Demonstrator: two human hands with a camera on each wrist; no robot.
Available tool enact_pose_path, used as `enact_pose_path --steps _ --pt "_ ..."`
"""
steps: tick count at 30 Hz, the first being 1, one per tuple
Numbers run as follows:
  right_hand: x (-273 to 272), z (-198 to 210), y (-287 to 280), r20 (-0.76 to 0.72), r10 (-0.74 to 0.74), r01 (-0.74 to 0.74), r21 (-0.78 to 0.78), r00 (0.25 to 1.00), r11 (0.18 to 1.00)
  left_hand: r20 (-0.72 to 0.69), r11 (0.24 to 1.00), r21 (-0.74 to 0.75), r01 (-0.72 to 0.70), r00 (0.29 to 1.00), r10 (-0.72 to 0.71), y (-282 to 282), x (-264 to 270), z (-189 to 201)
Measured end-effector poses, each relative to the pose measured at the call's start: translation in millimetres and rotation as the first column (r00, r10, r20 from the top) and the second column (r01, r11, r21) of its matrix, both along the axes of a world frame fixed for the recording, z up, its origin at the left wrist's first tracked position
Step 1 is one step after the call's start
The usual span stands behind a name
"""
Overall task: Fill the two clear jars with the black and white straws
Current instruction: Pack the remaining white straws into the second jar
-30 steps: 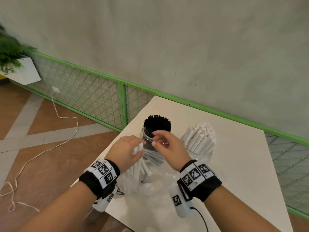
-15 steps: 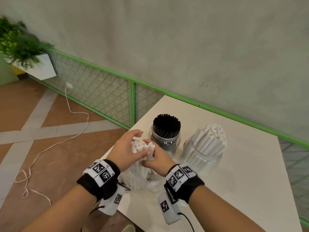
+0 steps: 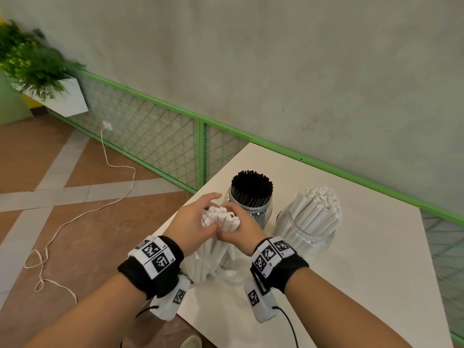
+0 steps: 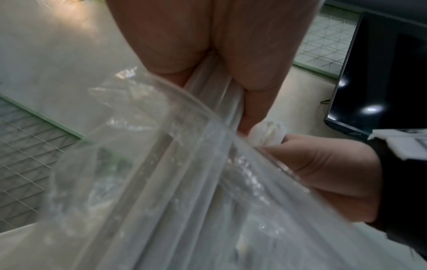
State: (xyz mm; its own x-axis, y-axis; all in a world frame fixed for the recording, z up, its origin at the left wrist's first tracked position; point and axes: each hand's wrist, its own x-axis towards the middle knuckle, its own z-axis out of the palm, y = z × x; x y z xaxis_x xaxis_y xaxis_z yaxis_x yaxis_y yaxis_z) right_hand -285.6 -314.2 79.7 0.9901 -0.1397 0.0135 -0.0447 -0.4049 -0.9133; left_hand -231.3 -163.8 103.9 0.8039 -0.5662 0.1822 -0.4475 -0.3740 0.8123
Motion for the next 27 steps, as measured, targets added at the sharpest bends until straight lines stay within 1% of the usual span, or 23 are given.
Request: enact_pose_path --steps 2,4,8,10,13,19,23,27 --pt "4 0 0 0.019 0.008 -0.007 -0.073 1.000 0.997 -0.005 1.000 -0.007 0.010 1.000 -0.011 -2 -2 -1" --pt "7 0 -1 0.028 0.019 -0.016 -0.099 0.999 0.995 0.013 1.000 -0.002 0.005 1.000 -0.005 -4 -2 -4" --pt "3 -7 -7 0.011 -0.047 0.047 -0.045 0.999 0.998 0.089 0.999 -0.017 -0.040 0.995 0.042 -2 0 -10" --pt "2 -8 -9 0.018 -0.054 0.054 -0.030 0.998 0.998 0.140 0.999 -0.024 -0.023 0.990 0.027 -2 0 -8" --pt "1 -3 -9 0.049 -0.049 0.049 0.003 0.998 0.999 0.174 1.000 -0.026 0.009 0.985 -0.005 -4 0 -5" --pt "2 -7 -13 0.089 -0.127 0.132 -0.049 0.988 0.990 0.158 1.000 -0.008 0.018 0.987 -0.017 -7 0 -8" --pt "-2 -8 -15 0.108 -0.181 0.184 -0.012 0.978 0.983 0.116 1.000 -0.017 -0.005 0.993 0.007 -8 0 -8" --pt "-6 -11 -17 0.108 -0.214 0.212 0.026 0.971 0.977 0.109 1.000 0.018 -0.020 0.994 0.018 -9 1 -10"
